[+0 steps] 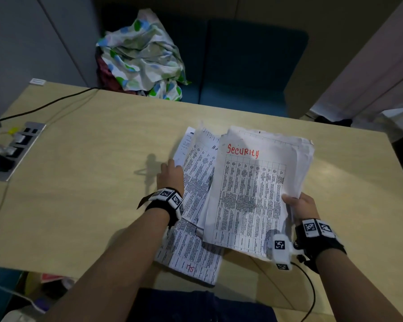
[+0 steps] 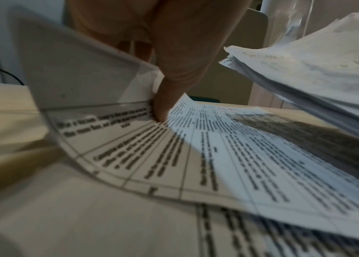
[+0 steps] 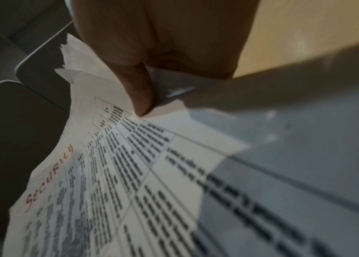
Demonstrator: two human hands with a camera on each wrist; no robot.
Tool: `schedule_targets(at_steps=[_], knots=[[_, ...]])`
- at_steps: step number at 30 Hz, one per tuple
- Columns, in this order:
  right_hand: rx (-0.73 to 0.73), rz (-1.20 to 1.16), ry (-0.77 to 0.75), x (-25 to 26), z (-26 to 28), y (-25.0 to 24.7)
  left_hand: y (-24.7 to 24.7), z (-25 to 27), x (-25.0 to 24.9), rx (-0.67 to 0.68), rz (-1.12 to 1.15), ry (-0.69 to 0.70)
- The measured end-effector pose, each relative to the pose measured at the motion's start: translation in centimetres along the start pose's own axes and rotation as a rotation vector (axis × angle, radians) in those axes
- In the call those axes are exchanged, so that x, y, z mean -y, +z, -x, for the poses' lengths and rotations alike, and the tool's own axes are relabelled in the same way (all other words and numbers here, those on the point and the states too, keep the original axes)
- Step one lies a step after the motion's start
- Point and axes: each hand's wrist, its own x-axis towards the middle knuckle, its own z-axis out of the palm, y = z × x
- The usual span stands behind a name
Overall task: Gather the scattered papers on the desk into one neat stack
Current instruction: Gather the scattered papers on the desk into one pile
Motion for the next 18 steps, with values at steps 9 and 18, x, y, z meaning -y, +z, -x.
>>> schedule_targets(at_steps=[9,18], knots=[[-0.007,-0.012,0.001,-0.4,0.0,0.1,-0.8,-0.9,0.6,0.067,0.418,-0.215],[0.063,0.206,0.01,-1.2,0.5,3.4,-3.2,-1.5,1.3,0.406,0.471,-0.181]])
